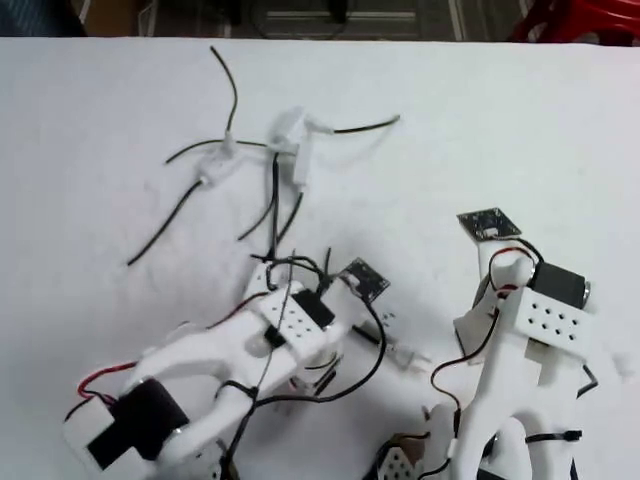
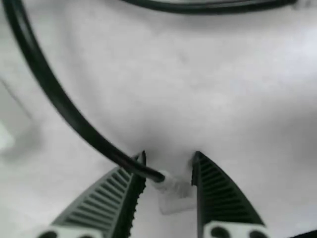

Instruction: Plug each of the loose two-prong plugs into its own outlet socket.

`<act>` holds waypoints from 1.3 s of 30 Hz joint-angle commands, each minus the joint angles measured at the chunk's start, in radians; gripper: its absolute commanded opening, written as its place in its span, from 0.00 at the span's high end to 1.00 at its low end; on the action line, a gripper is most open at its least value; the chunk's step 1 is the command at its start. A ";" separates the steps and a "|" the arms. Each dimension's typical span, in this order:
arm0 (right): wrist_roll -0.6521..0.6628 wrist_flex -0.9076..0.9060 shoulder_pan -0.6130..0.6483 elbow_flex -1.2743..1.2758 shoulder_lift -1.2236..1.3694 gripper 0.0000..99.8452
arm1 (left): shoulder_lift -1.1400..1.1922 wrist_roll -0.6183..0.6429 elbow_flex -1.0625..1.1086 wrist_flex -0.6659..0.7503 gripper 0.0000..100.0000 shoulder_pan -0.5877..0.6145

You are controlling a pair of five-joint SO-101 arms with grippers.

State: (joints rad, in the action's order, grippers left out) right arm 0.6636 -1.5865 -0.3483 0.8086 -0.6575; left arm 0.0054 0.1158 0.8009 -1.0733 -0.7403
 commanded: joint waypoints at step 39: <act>0.009 0.091 -0.001 0.104 -0.022 0.78 | 0.194 -0.694 -0.279 0.253 0.92 1.392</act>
State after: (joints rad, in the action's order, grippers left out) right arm 0.6636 -1.5037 -0.3483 0.9191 -0.6575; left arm 0.1481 -0.4810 0.5616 -0.8677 0.5823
